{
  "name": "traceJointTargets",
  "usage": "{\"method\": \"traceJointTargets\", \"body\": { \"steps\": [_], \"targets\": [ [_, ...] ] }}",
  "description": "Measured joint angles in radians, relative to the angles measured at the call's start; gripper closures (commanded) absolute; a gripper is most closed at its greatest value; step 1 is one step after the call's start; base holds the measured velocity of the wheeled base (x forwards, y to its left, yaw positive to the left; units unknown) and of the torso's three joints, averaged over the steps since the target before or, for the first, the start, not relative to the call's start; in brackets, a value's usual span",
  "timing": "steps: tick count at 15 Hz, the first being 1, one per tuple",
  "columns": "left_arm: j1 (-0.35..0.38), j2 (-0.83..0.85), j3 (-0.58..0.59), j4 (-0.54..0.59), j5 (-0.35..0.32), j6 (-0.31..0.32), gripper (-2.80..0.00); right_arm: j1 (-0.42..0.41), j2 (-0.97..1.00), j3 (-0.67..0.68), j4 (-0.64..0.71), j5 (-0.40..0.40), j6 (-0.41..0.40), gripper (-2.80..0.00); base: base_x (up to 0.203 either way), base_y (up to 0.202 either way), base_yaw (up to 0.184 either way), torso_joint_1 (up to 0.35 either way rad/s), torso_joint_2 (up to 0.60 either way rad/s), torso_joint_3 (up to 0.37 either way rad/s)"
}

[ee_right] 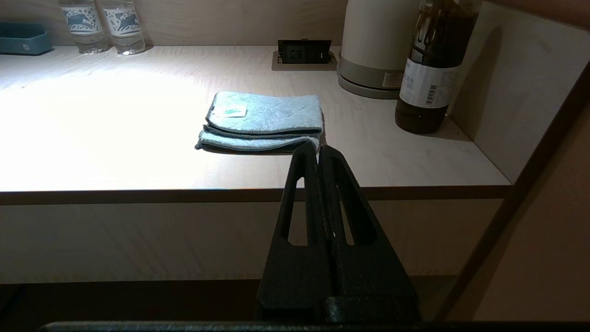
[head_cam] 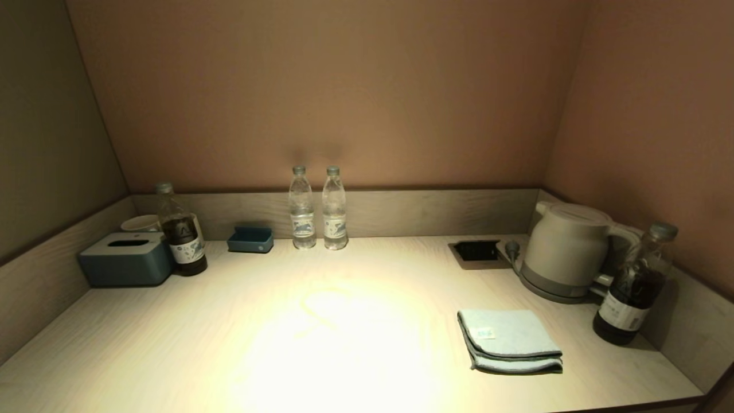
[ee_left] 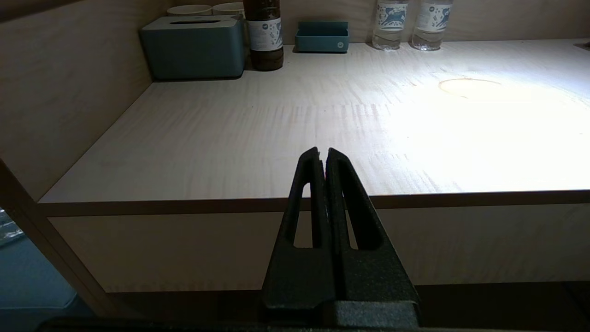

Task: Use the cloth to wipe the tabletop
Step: Pick up the tablecloth

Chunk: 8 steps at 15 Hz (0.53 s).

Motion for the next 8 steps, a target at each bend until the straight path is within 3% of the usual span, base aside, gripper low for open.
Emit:
{"method": "traceJointTargets", "body": {
  "steps": [4,8],
  "targets": [
    [0.000,0.000,0.000,0.000,0.000,0.000,0.00,0.000,0.000,-0.004,0.005,-0.003,-0.017,0.00,0.000,0.000,0.000,0.000,0.00,0.000],
    [0.000,0.000,0.000,0.000,0.000,0.000,0.00,0.000,0.003,-0.132,0.038,0.002,-0.023,0.00,0.000,0.000,0.000,0.000,0.00,0.000]
  ]
}}
